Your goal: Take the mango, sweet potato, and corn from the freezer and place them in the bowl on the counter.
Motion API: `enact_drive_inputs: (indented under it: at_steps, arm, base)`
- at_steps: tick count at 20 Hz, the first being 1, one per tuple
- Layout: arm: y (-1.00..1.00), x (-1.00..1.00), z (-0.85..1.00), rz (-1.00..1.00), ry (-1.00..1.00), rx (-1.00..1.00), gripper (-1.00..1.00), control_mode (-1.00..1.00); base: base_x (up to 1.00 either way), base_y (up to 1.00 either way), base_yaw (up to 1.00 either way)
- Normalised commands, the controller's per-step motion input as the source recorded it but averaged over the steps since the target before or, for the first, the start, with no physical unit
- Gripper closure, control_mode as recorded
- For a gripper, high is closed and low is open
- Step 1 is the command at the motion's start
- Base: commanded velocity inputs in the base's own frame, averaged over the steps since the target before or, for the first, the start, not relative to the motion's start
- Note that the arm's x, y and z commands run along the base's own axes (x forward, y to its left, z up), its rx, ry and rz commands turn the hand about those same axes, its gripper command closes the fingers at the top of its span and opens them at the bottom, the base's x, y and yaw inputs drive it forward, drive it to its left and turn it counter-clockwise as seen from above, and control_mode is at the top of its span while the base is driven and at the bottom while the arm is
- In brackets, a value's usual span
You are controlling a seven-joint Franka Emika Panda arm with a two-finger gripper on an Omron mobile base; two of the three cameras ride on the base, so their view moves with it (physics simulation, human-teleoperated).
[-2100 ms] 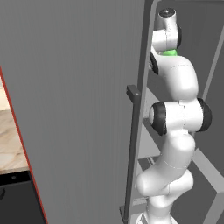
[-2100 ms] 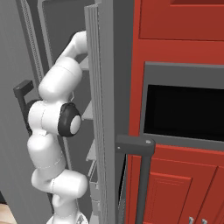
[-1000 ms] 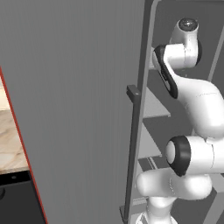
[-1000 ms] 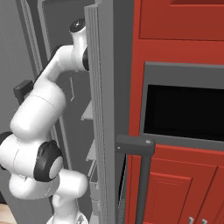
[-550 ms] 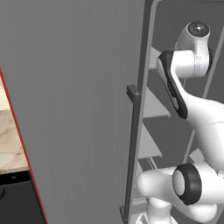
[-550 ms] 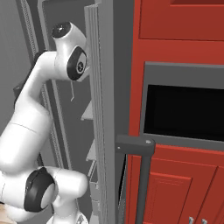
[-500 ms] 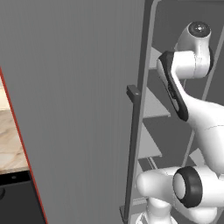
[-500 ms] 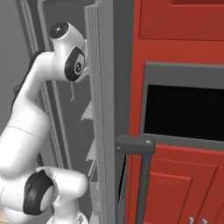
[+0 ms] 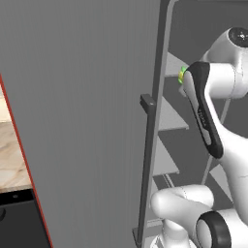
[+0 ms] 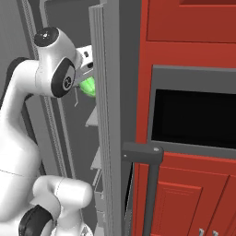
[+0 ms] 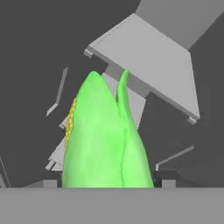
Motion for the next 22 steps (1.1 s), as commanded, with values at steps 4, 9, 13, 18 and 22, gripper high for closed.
enact_drive_inputs:
  at_steps: [4, 9, 13, 18, 22]
  arm:
    - [0.20, -0.70, 0.00, -0.11, 0.00, 0.20, 1.00, -1.00]
    - [0.22, -0.76, 0.00, -0.19, 0.00, 0.16, 1.00, -1.00]
    - [0.18, -0.74, 0.00, -0.21, 0.00, 0.15, 1.00, -1.00]
    - [0.00, -0.68, 0.00, -0.19, 0.01, 0.18, 1.00, -1.00]
    - [0.00, -0.59, 0.11, -0.15, 0.06, 0.17, 1.00, -1.00]
  base:
    - [0.00, 0.00, 0.00]
    - [0.00, 0.00, 0.00]
    - [0.00, 0.00, 0.00]
    - [0.00, 0.00, 0.00]
    - [0.00, 0.00, 0.00]
